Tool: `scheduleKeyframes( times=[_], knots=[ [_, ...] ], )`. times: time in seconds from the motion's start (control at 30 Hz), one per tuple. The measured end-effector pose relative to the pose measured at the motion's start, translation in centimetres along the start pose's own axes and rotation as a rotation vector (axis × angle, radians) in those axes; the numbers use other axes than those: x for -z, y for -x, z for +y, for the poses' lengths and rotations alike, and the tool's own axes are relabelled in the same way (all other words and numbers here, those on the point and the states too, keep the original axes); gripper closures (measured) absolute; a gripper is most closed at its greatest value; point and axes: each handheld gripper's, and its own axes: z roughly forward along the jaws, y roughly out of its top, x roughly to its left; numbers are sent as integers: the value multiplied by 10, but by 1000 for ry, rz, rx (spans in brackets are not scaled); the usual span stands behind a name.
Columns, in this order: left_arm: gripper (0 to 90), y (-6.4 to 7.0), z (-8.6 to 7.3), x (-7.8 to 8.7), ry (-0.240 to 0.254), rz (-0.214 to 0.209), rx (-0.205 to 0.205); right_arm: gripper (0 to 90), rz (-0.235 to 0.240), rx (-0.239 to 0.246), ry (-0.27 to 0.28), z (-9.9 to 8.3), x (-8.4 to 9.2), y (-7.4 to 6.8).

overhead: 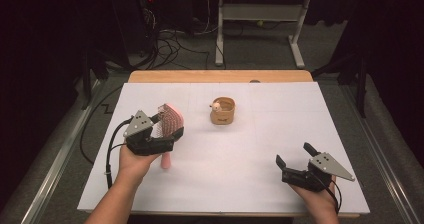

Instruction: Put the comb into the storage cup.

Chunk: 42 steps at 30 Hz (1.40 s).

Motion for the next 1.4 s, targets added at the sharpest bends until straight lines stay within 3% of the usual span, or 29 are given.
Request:
scheduleKeyframes(
  times=[0.2, 0.53, 0.8, 1.07, 1.4],
  knots=[
    [200, 4, -1, 0, 37, 10, -26, 2, 2, 4, 1, 0, 0, -1],
    [200, 8, 1, -1, 110, -12, -31, 2, 5, 7, 9, 0, 1, -3],
    [200, 11, 2, -4, 128, -10, -54, 2, 3, 14, 1, -1, 0, -4],
    [200, 19, 3, -9, 160, -37, -46, 1, 6, 7, 0, -1, 0, -6],
    [200, 37, -3, -13, 144, -61, -92, 1, 21, 19, -1, 1, 1, -10]
  ],
)
